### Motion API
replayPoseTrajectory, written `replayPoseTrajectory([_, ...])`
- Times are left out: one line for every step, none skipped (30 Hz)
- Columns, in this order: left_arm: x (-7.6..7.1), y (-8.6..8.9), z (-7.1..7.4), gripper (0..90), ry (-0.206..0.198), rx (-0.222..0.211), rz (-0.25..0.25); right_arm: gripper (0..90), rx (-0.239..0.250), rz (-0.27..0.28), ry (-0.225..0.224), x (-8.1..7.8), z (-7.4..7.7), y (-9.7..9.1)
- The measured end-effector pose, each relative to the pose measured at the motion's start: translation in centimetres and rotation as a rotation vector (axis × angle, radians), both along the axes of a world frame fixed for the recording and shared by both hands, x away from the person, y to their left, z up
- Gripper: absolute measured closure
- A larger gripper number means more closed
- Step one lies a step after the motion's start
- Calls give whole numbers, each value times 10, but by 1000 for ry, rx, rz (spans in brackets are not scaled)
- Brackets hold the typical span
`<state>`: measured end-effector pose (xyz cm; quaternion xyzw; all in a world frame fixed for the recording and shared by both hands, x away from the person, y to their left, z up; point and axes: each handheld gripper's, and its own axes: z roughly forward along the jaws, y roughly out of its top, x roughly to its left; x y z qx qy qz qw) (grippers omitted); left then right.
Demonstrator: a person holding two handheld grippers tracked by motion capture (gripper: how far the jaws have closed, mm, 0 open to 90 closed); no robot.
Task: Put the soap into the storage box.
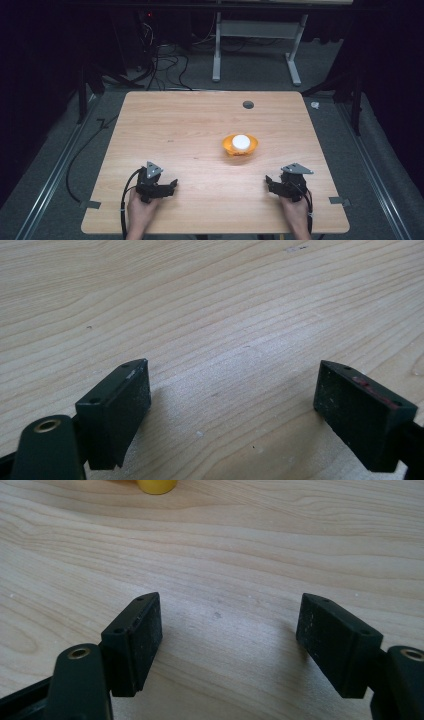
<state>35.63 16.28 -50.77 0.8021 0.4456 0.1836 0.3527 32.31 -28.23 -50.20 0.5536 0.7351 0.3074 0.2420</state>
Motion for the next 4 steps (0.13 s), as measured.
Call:
replayPoseTrajectory([0, 0, 0, 156, 0, 0, 0, 268, 0, 0, 0, 0, 0, 0])
replayPoseTrajectory([0, 0, 0, 156, 0, 0, 0, 267, 0, 0, 0, 0, 0, 0])
replayPoseTrajectory([0, 0, 0, 156, 0, 0, 0, 266, 1, 0, 1, 0, 0, 0])
replayPoseTrajectory([0, 0, 0, 156, 0, 0, 0, 265, 0, 0, 1, 0, 0, 0])
